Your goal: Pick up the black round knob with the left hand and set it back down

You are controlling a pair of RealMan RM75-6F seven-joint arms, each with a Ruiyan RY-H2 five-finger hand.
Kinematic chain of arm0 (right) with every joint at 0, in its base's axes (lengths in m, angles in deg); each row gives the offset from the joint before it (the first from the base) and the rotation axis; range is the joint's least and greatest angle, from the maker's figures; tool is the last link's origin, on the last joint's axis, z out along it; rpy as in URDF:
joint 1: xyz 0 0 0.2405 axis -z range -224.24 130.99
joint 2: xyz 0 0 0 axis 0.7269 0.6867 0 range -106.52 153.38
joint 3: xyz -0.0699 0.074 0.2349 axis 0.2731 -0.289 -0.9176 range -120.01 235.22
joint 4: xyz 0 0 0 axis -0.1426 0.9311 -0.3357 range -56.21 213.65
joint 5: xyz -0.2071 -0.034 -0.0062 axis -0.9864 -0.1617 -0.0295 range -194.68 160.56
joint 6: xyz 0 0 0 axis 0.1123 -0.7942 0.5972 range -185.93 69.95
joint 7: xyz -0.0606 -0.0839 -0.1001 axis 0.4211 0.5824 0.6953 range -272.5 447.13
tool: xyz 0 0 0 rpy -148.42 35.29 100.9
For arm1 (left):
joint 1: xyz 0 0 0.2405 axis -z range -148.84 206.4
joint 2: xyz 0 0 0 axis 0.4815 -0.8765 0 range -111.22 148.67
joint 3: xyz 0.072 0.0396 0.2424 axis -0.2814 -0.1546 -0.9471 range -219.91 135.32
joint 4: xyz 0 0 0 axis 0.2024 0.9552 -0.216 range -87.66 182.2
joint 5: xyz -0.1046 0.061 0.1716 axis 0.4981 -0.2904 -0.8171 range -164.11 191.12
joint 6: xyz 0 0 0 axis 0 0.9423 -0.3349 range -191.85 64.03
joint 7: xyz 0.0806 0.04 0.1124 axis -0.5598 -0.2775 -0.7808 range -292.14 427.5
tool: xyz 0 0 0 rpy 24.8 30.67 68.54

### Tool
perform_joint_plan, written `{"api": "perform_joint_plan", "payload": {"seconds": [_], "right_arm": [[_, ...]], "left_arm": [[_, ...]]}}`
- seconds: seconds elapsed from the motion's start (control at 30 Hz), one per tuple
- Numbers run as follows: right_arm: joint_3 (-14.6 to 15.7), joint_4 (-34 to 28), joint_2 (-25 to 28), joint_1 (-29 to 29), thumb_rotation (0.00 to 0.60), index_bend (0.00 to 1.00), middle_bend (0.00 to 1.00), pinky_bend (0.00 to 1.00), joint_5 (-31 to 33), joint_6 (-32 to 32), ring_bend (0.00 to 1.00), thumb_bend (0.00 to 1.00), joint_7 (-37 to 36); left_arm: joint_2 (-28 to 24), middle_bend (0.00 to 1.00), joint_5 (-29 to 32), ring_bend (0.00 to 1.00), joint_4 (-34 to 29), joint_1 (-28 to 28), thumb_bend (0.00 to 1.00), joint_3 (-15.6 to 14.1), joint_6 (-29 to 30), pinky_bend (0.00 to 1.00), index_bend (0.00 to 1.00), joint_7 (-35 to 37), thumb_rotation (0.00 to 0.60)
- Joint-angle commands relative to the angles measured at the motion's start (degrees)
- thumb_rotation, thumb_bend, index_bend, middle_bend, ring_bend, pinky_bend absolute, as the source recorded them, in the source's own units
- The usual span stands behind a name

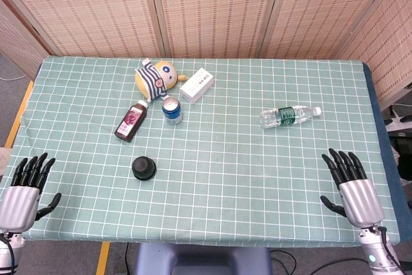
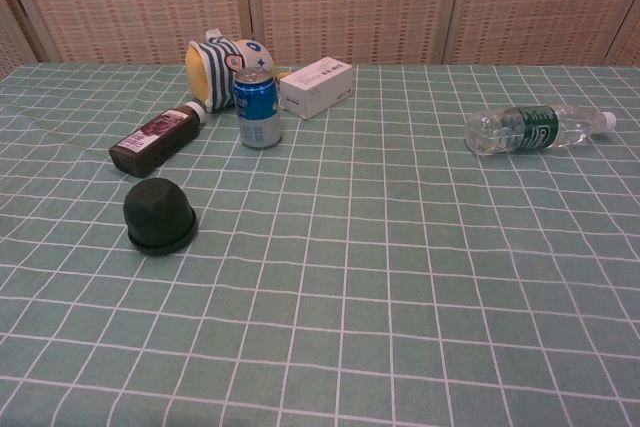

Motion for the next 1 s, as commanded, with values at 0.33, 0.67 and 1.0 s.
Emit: {"api": "perform_joint_plan", "payload": {"seconds": [0.33,0.67,1.0], "right_arm": [[0.2,-0.8,0.9,0.5,0.600,0.00,0.00,0.00,-1.0,-0.9,0.00,0.10,-1.8],[1.3,-2.2,2.5,0.3,0.600,0.00,0.00,0.00,-1.6,0.6,0.00,0.10,-3.5],[1.4,-2.8,2.9,-0.1,0.600,0.00,0.00,0.00,-0.8,2.7,0.00,0.10,-3.0]], "left_arm": [[-2.7,0.00,-2.0,0.00,-5.8,5.5,0.35,-1.4,-9.3,0.02,0.00,3.4,0.600],[-17.4,0.00,6.8,0.00,-23.5,23.9,0.38,3.6,-39.8,0.13,0.00,23.4,0.600],[-16.3,0.00,24.8,0.00,-21.5,40.8,0.37,7.4,-64.2,0.07,0.00,20.1,0.600]]}}
